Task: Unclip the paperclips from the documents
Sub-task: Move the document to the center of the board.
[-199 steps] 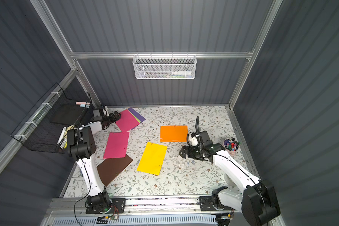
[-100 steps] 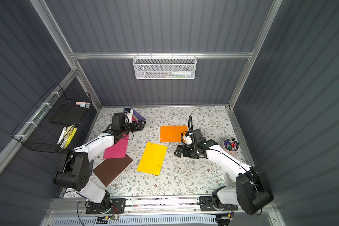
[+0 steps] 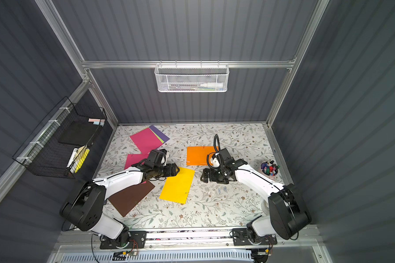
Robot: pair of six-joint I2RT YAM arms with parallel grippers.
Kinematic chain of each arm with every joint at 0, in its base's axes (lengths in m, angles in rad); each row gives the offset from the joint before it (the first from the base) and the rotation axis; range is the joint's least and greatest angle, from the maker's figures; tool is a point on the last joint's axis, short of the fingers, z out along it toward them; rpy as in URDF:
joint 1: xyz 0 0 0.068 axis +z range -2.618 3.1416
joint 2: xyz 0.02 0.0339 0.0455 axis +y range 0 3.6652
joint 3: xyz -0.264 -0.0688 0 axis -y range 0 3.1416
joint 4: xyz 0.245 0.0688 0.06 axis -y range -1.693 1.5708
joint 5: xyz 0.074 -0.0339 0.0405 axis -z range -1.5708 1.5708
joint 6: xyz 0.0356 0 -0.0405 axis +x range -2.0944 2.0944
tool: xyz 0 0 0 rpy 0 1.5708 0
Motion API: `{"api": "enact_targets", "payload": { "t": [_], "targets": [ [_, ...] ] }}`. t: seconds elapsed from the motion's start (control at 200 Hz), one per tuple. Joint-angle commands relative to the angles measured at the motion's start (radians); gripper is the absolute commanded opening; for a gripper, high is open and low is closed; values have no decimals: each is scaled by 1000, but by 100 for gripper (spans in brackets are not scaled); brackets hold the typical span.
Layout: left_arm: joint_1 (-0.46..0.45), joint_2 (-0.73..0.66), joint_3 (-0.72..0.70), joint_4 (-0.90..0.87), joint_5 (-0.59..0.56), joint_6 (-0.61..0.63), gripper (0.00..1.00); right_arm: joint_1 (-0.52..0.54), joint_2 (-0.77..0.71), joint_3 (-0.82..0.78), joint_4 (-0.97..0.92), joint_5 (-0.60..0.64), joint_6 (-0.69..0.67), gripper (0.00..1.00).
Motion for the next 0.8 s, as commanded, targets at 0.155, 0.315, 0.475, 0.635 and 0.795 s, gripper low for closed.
{"api": "enact_targets", "payload": {
  "t": [0.155,0.315,0.475,0.635,0.795],
  "targets": [
    [-89,21,-82,-63,-47,-161,83,18,-10,7,-17,-2,23,99],
    [-157,-29,-143,-48,76,-231,83,19,-2,-1,-2,-1,24,99],
    [-223,-112,-142,-78,135,-318,84,19,30,-10,26,0,37,99],
    [-223,-178,-25,-144,78,-338,86,30,65,-71,103,-5,98,99],
    [-219,-175,36,-170,2,-320,77,80,122,-89,174,-23,143,93]
  ]
}}
